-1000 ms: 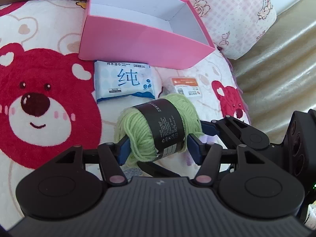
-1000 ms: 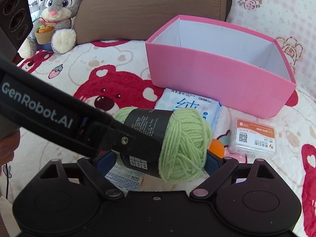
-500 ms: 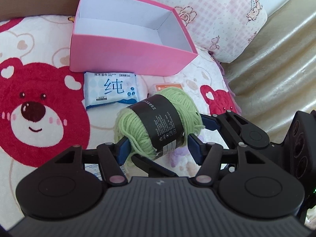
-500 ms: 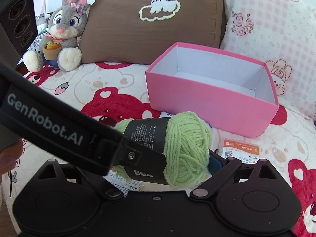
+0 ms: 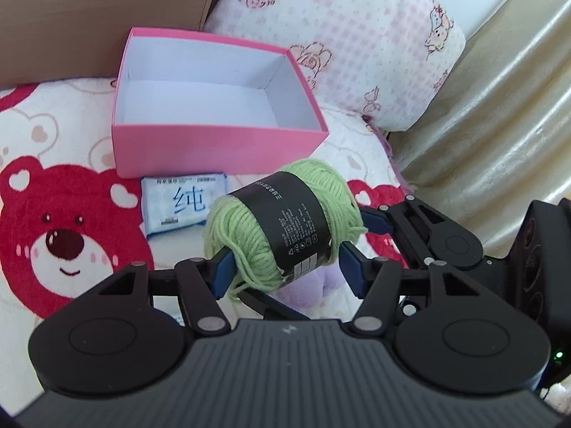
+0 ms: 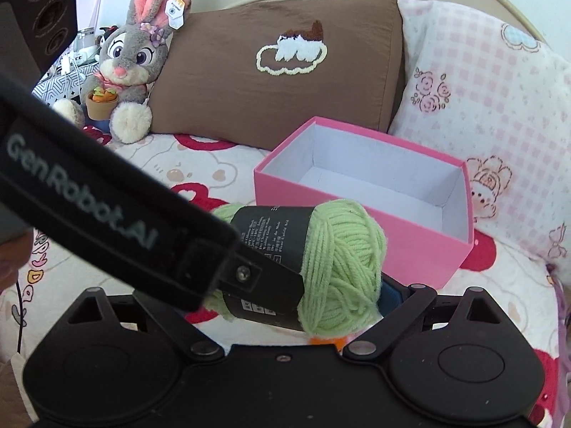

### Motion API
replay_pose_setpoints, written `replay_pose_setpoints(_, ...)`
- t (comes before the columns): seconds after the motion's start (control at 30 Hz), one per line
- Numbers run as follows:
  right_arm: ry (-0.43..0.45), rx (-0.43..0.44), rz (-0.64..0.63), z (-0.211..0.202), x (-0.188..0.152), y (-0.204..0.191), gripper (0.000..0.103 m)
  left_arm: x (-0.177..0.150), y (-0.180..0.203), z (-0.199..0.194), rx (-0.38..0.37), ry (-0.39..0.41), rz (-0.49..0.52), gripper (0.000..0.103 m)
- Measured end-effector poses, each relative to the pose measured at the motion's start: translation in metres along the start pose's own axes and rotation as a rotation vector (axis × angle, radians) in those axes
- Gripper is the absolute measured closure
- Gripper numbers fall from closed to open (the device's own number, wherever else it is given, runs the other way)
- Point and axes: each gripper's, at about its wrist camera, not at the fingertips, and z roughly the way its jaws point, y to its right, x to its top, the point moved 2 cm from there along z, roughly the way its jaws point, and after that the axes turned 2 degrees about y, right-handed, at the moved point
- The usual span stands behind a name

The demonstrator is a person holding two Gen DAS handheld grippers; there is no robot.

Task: Organize objects
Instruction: 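Lift the yarn ball with the left gripper and carry it over the pink box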

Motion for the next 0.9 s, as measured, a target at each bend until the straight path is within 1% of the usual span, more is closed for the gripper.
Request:
replay_pose_setpoints(0.1,0.005,0.019,0.014,-0.003,0.01,0.009,0.005,0.011,0.009,-0.005,0.009,0.014,0.025,0.044)
replay_pose_setpoints(0.2,0.009,0.024,-0.001,-0.006,0.017,0.013,0.005,0.02,0.014,-0.006,0.014,0.019,0.037,0.044)
replay_pose_setpoints(0.3,0.013,0.023,-0.033,-0.009,0.021,0.014,0.006,0.022,0.013,-0.003,-0.002,0.01,0.013,0.044)
replay_pose_setpoints(0.43,-0.002,0.017,-0.028,-0.008,0.022,0.021,0.006,0.025,0.017,0.0,-0.032,0.001,0.016,0.044)
replay_pose_setpoints(0.53,-0.014,0.023,-0.02,-0.01,0.024,0.026,0.006,0.031,0.018,0.0,-0.04,0.002,0.012,0.044)
replay_pose_setpoints(0.8,-0.029,0.077,-0.032,-0.012,0.037,0.033,0.006,0.058,0.03,-0.013,0.016,0.062,0.057,0.044)
replay_pose_setpoints(0.9,-0.023,0.078,-0.043,-0.014,0.041,0.034,0.007,0.064,0.033,-0.016,0.032,0.068,0.075,0.044)
